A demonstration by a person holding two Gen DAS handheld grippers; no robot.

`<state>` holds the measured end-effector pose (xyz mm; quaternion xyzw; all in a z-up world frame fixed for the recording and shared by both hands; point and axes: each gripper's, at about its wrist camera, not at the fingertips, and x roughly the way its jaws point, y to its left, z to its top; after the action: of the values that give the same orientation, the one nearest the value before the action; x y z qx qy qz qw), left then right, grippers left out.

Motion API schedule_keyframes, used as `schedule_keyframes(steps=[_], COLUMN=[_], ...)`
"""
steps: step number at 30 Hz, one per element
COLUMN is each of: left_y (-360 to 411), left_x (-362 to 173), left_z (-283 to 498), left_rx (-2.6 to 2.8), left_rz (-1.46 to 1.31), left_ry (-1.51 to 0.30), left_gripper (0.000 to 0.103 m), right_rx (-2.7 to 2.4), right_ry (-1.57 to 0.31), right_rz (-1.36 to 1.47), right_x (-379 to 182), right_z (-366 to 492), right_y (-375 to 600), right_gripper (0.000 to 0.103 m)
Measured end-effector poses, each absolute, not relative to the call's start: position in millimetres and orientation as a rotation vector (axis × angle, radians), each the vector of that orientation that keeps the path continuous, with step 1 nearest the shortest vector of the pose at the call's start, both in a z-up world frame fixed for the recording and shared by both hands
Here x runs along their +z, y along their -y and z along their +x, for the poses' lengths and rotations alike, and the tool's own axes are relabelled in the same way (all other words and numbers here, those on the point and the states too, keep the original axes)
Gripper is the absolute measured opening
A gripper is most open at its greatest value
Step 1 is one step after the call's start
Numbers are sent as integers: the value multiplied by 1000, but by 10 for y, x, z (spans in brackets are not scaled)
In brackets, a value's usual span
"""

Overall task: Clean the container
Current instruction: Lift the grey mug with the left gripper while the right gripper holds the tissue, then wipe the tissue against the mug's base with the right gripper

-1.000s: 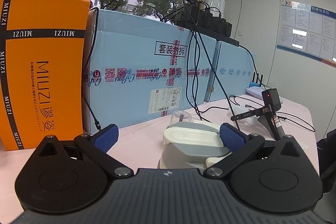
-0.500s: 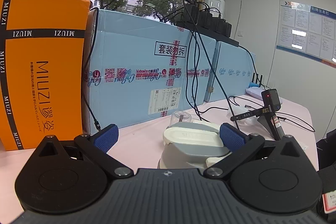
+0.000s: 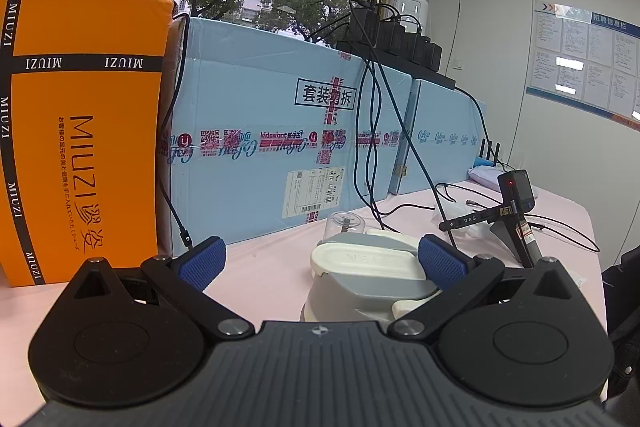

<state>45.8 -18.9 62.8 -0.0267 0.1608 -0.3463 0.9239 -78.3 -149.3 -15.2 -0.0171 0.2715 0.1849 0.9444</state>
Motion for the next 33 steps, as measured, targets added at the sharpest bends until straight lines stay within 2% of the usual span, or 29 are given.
schedule_keyframes(steps=[12,33], left_y=[201,185], left_x=[625,619], left_z=[454,459], left_rx=[-712,-704], left_rz=[-56,-64], left_ry=[-328,-329], left_gripper=[103,103], right_rx=[229,266], right_ry=[-236,-380], right_rz=[81,99], right_x=[379,25], right_z=[-1003,-718], right_y=[1957,1889], right_gripper=[13,13])
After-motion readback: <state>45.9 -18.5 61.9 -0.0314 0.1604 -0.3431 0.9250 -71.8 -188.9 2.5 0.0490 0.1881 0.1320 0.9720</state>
